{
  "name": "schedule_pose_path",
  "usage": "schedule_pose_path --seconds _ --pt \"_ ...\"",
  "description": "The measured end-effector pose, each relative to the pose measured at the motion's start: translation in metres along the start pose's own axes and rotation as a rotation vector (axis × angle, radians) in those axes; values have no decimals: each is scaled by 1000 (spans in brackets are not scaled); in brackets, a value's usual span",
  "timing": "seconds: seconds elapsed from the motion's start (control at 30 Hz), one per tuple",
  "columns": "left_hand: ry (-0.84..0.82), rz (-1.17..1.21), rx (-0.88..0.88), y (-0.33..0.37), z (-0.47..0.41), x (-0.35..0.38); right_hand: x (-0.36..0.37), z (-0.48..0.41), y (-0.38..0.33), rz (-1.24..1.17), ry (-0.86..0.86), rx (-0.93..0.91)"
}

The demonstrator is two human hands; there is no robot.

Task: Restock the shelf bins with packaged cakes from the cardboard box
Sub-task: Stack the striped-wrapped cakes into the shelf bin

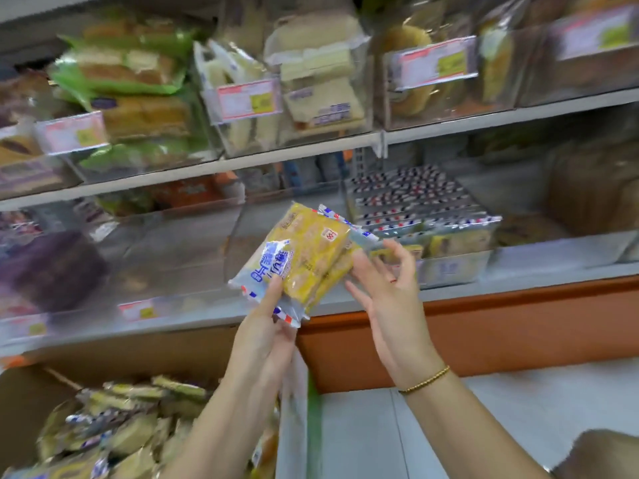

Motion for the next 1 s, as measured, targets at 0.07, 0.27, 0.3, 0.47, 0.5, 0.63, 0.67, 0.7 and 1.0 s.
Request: schedule_pose_path --seconds 0.07,0.27,0.3,0.47,0.5,0.63,0.67,0.7,1.0 --pt "-48 27 -17 -20 -1 14 -10 -5 -7 82 -7 55" --pt "-93 -59 31 -75 5 63 -45 -26 -47 303 40 -11" --pt "-111 -115 40 -82 8 72 -51 -31 -58 311 17 13" --pt "-407 -385 -34 -93 -2 105 -104 -65 -122 364 10 6" --pt "-447 -481 -55 -92 -8 108 -117 -71 -135 417 -1 1" --pt "-474 -820 -124 -88 -38 123 -159 -83 -164 628 -147 37" --pt "-496 -867 -133 -88 -44 130 -165 -85 -167 665 -196 52" --pt "-524 -903 -149 -88 -49 136 -169 -86 -170 703 -235 65" --pt "-786 -1187 -88 -121 -77 171 -193 -98 -157 667 -315 26"
Point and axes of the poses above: each hand's wrist, its own z-axis away from the middle knuckle, its own x-axis out of the palm, y = z × x, the point moved 2 cm from there along -z, towards the middle knuckle, and after that the axes turned 7 degrees about z, right-handed, at the moved point
